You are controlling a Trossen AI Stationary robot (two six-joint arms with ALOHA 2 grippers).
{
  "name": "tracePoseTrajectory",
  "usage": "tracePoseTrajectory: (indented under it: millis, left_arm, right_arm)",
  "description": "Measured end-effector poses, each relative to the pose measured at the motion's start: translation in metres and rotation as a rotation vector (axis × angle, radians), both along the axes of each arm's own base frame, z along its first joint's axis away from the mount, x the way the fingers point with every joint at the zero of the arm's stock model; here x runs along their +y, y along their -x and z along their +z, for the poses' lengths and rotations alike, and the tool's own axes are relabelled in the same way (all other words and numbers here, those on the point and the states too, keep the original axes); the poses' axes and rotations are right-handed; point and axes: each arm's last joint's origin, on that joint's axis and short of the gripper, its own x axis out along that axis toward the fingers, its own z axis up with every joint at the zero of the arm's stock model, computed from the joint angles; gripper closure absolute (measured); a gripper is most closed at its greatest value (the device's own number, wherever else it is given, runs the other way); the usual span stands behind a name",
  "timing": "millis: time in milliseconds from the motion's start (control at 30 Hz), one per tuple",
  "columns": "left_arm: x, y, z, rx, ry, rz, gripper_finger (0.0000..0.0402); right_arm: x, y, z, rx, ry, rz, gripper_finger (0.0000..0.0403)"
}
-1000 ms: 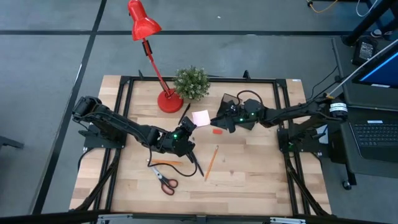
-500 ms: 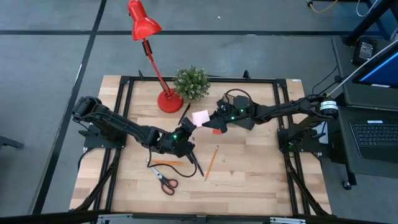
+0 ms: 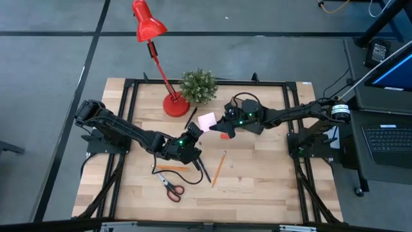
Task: Pick and place office supplies into organizer
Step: Put the pink sticky notes into the black desk organizer
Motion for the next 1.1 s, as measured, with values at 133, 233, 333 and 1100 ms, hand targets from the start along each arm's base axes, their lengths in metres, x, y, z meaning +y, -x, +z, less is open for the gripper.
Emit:
tracePoseTrajectory:
  millis: [133,233,333,1100]
  left_arm:
    - [0.0,0.0,0.0,-0.039,0.042,0.026,0.04]
    - [0.0,0.0,0.0,-0.067,0.073,0.045,0.04]
    - [0.0,0.0,0.0,-0.067,0.078,0.049,0.0398]
    - [0.005,0.033,0.019,-0.252,0.413,0.182,0.0326]
  right_arm:
    - [0.0,0.0,0.0,-0.01,0.048,0.005,0.0389]
    - [0.0,0.0,0.0,-0.012,0.059,0.005,0.0389]
    - [0.0,0.0,0.0,-0.016,0.078,0.007,0.0392]
    - [0.002,0.011,0.015,-0.028,0.192,0.032,0.0392]
